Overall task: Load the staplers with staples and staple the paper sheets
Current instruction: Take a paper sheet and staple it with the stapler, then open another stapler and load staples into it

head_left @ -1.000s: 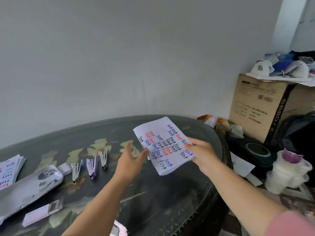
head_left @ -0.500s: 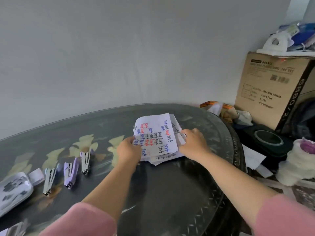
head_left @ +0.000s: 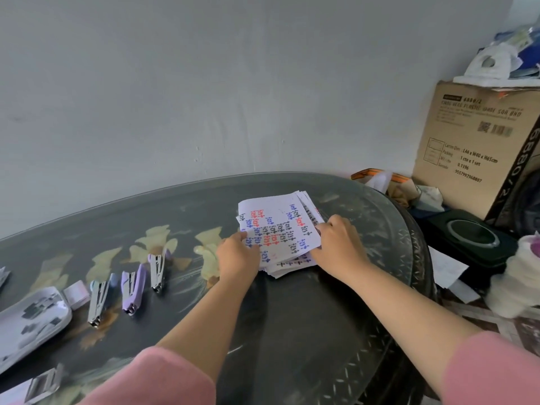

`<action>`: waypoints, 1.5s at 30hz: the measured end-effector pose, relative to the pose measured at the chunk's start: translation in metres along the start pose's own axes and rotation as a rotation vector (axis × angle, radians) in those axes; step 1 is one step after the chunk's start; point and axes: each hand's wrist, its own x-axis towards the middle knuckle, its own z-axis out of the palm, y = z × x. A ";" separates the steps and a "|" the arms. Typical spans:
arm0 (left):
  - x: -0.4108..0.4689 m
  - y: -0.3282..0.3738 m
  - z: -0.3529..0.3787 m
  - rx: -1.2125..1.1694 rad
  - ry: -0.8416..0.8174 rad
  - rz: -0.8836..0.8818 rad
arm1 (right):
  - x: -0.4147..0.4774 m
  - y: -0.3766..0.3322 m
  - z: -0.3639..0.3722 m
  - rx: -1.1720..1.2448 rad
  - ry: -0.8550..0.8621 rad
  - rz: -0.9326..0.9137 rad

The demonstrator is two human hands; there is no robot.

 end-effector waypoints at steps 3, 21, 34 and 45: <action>-0.001 -0.003 -0.004 -0.015 0.017 -0.030 | 0.004 -0.003 0.003 -0.049 0.012 0.021; -0.009 -0.001 0.015 0.307 -0.023 0.192 | 0.008 0.003 -0.001 0.035 0.179 0.126; -0.076 -0.041 -0.084 0.251 -0.030 0.288 | -0.086 -0.080 -0.022 0.236 -0.013 -0.135; -0.165 -0.213 -0.243 0.585 0.350 -0.013 | -0.215 -0.191 -0.020 0.169 -0.305 -0.300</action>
